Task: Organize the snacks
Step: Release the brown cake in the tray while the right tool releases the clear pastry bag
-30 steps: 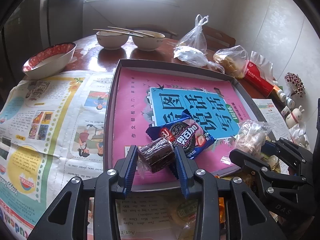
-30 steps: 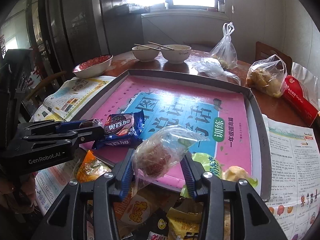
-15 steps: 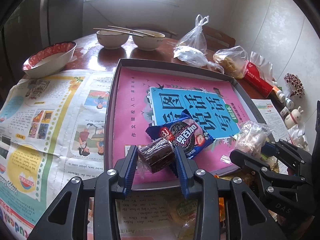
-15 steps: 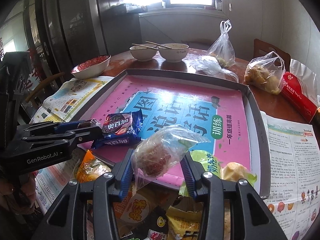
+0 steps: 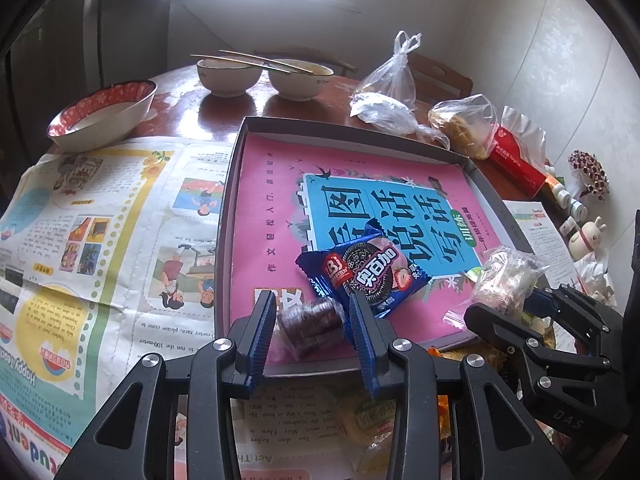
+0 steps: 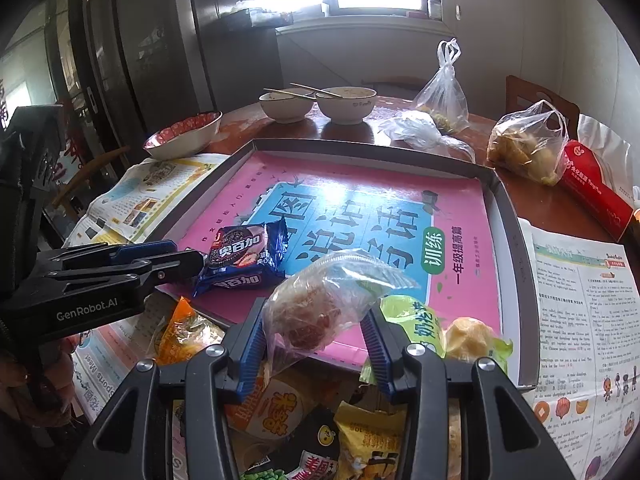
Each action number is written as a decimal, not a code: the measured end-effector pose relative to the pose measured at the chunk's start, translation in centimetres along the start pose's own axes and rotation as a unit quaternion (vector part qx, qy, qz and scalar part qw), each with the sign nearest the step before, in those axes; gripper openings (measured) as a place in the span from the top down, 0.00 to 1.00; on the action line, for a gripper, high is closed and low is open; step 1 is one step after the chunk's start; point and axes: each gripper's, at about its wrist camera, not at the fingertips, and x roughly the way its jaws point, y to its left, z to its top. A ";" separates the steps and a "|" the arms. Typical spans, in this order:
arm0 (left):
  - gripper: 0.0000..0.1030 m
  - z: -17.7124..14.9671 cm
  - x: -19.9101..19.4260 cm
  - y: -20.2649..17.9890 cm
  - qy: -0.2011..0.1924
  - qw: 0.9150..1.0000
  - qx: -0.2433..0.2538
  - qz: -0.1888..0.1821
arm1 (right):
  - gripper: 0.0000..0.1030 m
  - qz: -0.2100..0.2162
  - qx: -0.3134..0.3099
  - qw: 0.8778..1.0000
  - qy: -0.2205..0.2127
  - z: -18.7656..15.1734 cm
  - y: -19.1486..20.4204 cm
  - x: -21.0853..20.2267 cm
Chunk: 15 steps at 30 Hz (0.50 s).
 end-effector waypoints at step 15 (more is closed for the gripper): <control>0.57 -0.3 -0.6 -0.1 -0.001 1.000 -0.001 -0.002 | 0.50 -0.005 0.006 1.000 -0.009 -0.1 -0.3 -0.6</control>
